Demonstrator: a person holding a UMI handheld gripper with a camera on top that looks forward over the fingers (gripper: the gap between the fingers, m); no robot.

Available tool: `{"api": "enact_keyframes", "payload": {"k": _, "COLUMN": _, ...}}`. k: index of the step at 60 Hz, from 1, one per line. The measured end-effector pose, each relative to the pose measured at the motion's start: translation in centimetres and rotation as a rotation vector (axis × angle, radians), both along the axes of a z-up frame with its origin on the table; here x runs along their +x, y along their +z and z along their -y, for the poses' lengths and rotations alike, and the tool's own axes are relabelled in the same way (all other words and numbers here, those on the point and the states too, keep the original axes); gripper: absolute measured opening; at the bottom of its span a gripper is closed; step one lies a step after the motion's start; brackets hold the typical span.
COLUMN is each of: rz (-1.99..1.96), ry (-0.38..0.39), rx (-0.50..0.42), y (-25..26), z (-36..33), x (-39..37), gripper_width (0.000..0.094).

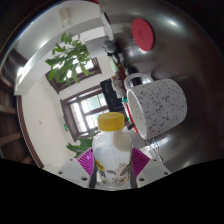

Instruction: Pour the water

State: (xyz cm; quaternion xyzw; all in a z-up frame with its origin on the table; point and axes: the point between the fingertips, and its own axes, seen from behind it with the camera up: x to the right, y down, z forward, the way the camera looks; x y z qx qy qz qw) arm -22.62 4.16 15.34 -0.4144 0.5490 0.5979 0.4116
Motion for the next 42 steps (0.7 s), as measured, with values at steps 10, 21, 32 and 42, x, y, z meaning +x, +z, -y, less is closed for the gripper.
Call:
{"api": "enact_keyframes", "payload": {"k": 10, "rz": -0.057, "ry": 0.012, "rx": -0.030, "y": -1.4, "z": -0.3, "x": -0.5, "gripper_width": 0.0469}}
{"api": "enact_keyframes", "payload": {"k": 21, "rz": 0.070, "ry": 0.032, "rx": -0.038, "y": -1.1, "z": 0.0, "x": -1.3, "gripper_width": 0.0471}}
{"api": "enact_keyframes", "payload": {"k": 32, "rz": 0.701, "ry": 0.112, "rx": -0.002, "y": 3.4, "z": 0.0, "x": -1.6, "gripper_width": 0.0471}}
{"api": "enact_keyframes", "payload": {"k": 42, "rz": 1.269, "ry": 0.075, "rx": -0.013, "y": 7.6, "z": -0.7, "x": 2.7, "gripper_width": 0.0471}}
